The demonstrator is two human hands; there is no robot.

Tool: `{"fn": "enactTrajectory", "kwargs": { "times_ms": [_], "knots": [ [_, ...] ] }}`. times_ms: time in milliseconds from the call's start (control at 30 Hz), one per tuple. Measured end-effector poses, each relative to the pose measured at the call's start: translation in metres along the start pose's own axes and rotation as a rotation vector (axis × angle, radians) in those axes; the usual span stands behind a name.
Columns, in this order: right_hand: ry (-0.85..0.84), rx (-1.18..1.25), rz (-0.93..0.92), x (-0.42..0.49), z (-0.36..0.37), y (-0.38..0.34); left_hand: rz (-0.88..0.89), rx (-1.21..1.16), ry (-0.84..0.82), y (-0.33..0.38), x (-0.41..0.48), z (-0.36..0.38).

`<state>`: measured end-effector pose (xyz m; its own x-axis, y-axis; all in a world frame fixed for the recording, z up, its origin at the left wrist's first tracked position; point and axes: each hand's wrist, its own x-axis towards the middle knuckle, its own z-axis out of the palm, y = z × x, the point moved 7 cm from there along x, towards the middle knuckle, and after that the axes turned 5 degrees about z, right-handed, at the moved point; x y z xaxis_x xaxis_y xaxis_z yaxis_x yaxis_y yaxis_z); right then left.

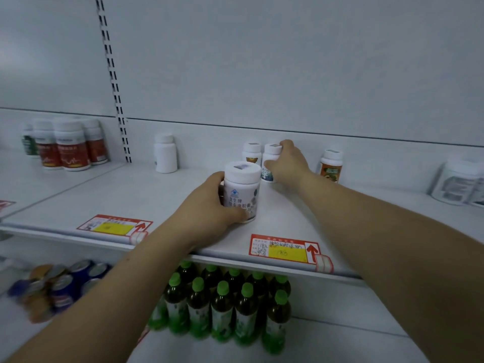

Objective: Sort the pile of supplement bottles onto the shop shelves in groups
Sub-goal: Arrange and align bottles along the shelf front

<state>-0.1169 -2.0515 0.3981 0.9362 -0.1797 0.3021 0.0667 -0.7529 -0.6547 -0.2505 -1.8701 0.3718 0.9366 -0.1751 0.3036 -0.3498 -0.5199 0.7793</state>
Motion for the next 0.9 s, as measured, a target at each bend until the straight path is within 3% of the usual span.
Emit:
{"fn": "enactTrajectory", "kwargs": {
  "times_ms": [267,367,467,567,667,900],
  "knots": [
    [0.036,-0.093,0.005,-0.012,-0.013,-0.010,0.006,0.057,-0.002,-0.001,0.001,0.000],
    [0.099,0.112,-0.013,-0.039,-0.034,-0.024,0.005,0.058,-0.006,0.000,0.001,0.001],
    [-0.175,0.398,-0.042,-0.078,-0.031,-0.040,0.014,0.040,-0.016,0.002,0.000,0.002],
    [-0.318,0.336,-0.128,-0.113,-0.024,-0.046,0.066,0.014,-0.010,0.008,-0.001,0.002],
    [-0.212,0.326,-0.114,-0.130,-0.035,-0.041,0.109,0.007,-0.059,0.018,-0.003,0.008],
    [0.071,0.556,0.087,-0.157,-0.104,0.011,0.174,-0.106,-0.229,0.077,-0.003,0.062]
  ]
}}
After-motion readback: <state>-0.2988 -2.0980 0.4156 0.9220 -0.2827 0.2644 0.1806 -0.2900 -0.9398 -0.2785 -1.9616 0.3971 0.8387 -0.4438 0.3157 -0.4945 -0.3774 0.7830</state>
